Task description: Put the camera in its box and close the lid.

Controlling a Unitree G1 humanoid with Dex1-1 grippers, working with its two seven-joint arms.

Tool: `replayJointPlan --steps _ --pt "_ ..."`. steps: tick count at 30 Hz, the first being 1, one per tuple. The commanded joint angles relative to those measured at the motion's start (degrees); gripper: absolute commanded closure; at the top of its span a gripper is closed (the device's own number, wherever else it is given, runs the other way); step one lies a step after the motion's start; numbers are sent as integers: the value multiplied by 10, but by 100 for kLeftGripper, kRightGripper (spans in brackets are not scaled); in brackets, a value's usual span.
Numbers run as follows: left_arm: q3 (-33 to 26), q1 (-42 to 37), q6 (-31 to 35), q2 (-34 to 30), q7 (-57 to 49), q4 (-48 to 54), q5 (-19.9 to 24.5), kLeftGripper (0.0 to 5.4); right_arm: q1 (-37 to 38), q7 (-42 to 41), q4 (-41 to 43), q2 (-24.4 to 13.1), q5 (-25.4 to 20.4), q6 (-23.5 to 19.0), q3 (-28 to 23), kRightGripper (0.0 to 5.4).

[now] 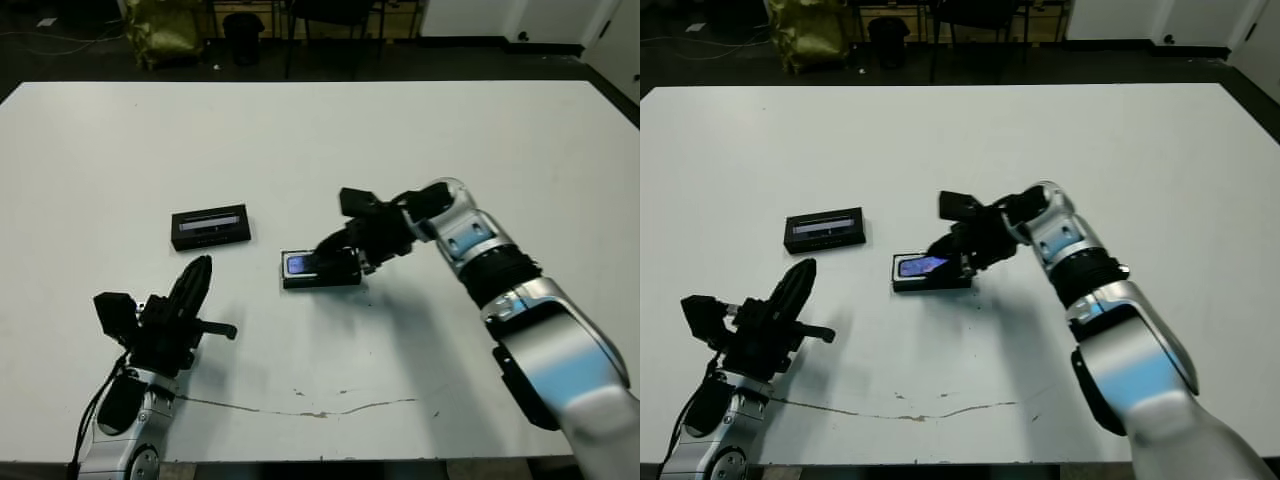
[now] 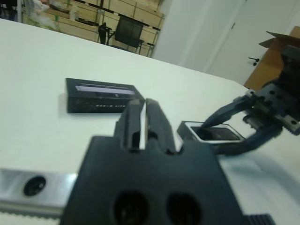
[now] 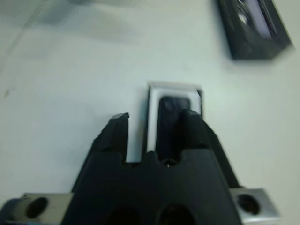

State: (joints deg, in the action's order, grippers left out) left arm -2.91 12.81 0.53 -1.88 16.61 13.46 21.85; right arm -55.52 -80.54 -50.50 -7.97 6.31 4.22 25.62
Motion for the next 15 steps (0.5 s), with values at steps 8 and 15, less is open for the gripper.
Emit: replayJointPlan --steps 8,15 --pt "-1 3 4 -2 -1 -7 -3 540 -4 -28 -29 -1 9 24 1 84" --pt "-2 -1 4 -2 1 -13 -1 540 -9 -27 -14 -9 13 -2 1 2"
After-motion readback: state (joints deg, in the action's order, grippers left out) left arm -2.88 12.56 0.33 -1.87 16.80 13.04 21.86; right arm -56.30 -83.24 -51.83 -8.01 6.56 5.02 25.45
